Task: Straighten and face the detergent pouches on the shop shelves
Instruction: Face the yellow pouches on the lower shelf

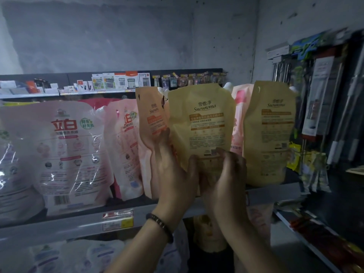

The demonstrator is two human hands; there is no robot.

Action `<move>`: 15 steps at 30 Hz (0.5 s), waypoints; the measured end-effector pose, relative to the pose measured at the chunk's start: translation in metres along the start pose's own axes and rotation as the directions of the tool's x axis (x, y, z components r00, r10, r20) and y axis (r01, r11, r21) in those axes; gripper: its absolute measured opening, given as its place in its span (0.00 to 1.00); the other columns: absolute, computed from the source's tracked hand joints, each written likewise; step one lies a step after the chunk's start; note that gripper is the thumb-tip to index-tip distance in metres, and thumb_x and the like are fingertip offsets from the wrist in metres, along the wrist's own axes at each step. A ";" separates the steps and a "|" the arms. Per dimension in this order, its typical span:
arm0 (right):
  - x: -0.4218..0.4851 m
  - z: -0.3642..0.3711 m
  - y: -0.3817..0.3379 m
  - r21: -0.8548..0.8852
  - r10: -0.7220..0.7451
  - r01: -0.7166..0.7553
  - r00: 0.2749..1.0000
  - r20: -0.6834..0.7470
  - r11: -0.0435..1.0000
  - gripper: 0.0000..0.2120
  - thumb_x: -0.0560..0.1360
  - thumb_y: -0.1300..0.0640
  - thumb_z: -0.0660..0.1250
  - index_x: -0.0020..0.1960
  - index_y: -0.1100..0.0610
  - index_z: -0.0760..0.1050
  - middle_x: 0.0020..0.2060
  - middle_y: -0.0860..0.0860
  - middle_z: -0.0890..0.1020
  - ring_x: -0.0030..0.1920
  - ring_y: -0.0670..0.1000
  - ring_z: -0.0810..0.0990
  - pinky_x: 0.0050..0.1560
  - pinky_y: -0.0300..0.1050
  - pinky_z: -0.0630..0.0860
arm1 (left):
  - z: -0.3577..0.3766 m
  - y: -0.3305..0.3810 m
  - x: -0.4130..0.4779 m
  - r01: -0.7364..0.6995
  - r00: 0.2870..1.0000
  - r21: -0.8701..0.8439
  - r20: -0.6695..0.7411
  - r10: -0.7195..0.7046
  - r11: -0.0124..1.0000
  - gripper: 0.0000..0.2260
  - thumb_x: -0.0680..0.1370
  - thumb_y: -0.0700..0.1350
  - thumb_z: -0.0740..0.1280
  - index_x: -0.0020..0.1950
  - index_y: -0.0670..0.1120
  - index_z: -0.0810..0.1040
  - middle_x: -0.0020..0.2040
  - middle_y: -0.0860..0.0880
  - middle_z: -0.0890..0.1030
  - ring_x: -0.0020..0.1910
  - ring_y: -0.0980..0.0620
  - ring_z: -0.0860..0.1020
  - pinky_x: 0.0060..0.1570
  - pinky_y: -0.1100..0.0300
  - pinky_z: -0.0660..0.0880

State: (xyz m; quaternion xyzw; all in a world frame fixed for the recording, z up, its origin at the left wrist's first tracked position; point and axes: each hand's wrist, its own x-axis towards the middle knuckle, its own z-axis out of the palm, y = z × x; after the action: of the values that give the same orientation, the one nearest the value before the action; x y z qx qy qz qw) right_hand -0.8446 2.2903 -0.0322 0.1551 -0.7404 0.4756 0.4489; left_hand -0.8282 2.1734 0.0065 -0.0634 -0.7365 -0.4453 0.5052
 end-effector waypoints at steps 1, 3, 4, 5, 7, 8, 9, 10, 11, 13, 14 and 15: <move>0.000 0.000 0.001 0.007 0.002 -0.002 1.000 0.007 1.000 0.32 0.73 0.57 0.79 0.73 0.56 0.70 0.67 0.51 0.70 0.71 0.58 0.74 0.68 0.60 0.78 | 0.001 0.002 0.001 0.000 1.000 -0.007 0.000 0.000 1.000 0.34 0.76 0.39 0.72 0.80 0.44 0.64 0.71 0.47 0.75 0.71 0.49 0.74 0.70 0.50 0.75; 0.001 -0.002 0.004 0.021 0.008 -0.008 1.000 0.024 1.000 0.34 0.73 0.55 0.80 0.75 0.55 0.68 0.69 0.51 0.69 0.73 0.57 0.73 0.69 0.59 0.77 | 0.002 0.005 0.002 0.025 0.999 -0.081 0.026 -0.023 0.996 0.32 0.76 0.36 0.71 0.78 0.44 0.65 0.68 0.48 0.77 0.68 0.50 0.78 0.65 0.49 0.79; 0.001 -0.003 0.005 0.023 0.010 -0.010 1.000 0.029 1.000 0.35 0.74 0.54 0.80 0.75 0.55 0.67 0.70 0.51 0.69 0.73 0.56 0.73 0.69 0.59 0.77 | 0.004 0.006 0.003 0.071 0.996 -0.152 0.060 -0.062 0.986 0.30 0.76 0.34 0.71 0.76 0.44 0.65 0.67 0.48 0.79 0.66 0.51 0.79 0.63 0.50 0.80; 0.002 -0.003 0.006 0.023 0.012 -0.013 0.999 0.034 1.000 0.35 0.74 0.53 0.79 0.76 0.54 0.67 0.70 0.51 0.69 0.74 0.56 0.72 0.70 0.60 0.77 | 0.006 0.005 0.004 0.137 0.987 -0.226 0.110 -0.115 0.964 0.29 0.76 0.33 0.71 0.74 0.45 0.66 0.65 0.49 0.80 0.64 0.53 0.81 0.60 0.52 0.82; 0.002 -0.003 0.009 0.025 0.019 -0.021 0.999 0.045 0.999 0.37 0.74 0.53 0.79 0.77 0.53 0.66 0.72 0.51 0.69 0.75 0.56 0.71 0.70 0.61 0.76 | 0.009 0.003 0.005 0.285 0.949 -0.282 0.215 -0.229 0.916 0.26 0.78 0.35 0.72 0.72 0.47 0.67 0.62 0.51 0.82 0.61 0.57 0.83 0.56 0.56 0.84; 0.002 -0.003 0.010 0.027 0.026 -0.027 0.998 0.055 0.999 0.38 0.74 0.53 0.79 0.78 0.53 0.66 0.73 0.51 0.68 0.76 0.56 0.70 0.71 0.61 0.76 | 0.011 -0.001 0.006 0.336 0.928 -0.273 0.260 -0.268 0.901 0.24 0.78 0.37 0.73 0.71 0.48 0.70 0.62 0.53 0.83 0.60 0.58 0.83 0.55 0.57 0.84; 0.002 -0.003 0.011 0.029 0.033 -0.035 0.997 0.072 0.999 0.39 0.73 0.53 0.79 0.79 0.51 0.65 0.74 0.50 0.68 0.77 0.55 0.70 0.71 0.61 0.76 | 0.011 -0.004 0.006 0.366 0.911 -0.268 0.299 -0.285 0.891 0.21 0.79 0.38 0.73 0.70 0.49 0.73 0.60 0.54 0.85 0.59 0.58 0.84 0.54 0.58 0.84; 0.002 -0.003 0.011 0.032 0.040 -0.043 0.995 0.094 0.999 0.41 0.73 0.54 0.79 0.80 0.50 0.64 0.75 0.49 0.68 0.78 0.54 0.69 0.72 0.60 0.75 | 0.012 -0.006 0.007 0.381 0.899 -0.263 0.329 -0.289 0.886 0.18 0.80 0.39 0.73 0.68 0.49 0.76 0.59 0.54 0.86 0.57 0.59 0.85 0.53 0.60 0.84; 0.002 -0.004 0.012 0.038 0.045 -0.050 0.992 0.114 0.998 0.42 0.72 0.54 0.79 0.80 0.50 0.63 0.76 0.49 0.68 0.78 0.54 0.68 0.72 0.60 0.75 | 0.011 -0.007 0.009 0.388 0.891 -0.261 0.350 -0.288 0.884 0.16 0.80 0.38 0.72 0.67 0.49 0.78 0.57 0.55 0.87 0.56 0.60 0.85 0.51 0.62 0.84; 0.002 -0.004 0.015 0.067 0.067 -0.077 0.988 0.142 0.995 0.43 0.72 0.53 0.79 0.81 0.49 0.63 0.76 0.48 0.70 0.79 0.52 0.68 0.73 0.58 0.75 | 0.011 -0.009 0.011 0.403 0.882 -0.267 0.370 -0.294 0.875 0.15 0.81 0.38 0.72 0.66 0.49 0.80 0.56 0.56 0.88 0.54 0.59 0.86 0.49 0.62 0.84; 0.003 -0.006 0.014 0.097 0.086 -0.102 0.984 0.155 0.990 0.42 0.71 0.51 0.78 0.81 0.48 0.63 0.75 0.46 0.71 0.78 0.51 0.68 0.73 0.57 0.75 | 0.011 -0.009 0.012 0.414 0.876 -0.269 0.376 -0.301 0.870 0.14 0.81 0.38 0.72 0.65 0.49 0.80 0.55 0.56 0.88 0.54 0.58 0.86 0.48 0.62 0.84; 0.003 -0.008 0.012 0.140 0.106 -0.131 0.980 0.168 0.982 0.41 0.71 0.48 0.76 0.81 0.46 0.64 0.75 0.44 0.72 0.78 0.49 0.69 0.73 0.56 0.75 | 0.011 -0.010 0.013 0.416 0.874 -0.266 0.379 -0.303 0.869 0.14 0.81 0.38 0.72 0.65 0.49 0.80 0.55 0.56 0.88 0.54 0.57 0.86 0.48 0.61 0.84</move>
State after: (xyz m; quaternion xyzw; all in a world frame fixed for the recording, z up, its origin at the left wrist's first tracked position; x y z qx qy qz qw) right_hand -0.8500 2.3034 -0.0351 0.1816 -0.7440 0.5420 0.3460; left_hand -0.8478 2.1706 0.0096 -0.0818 -0.7202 -0.6360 0.2649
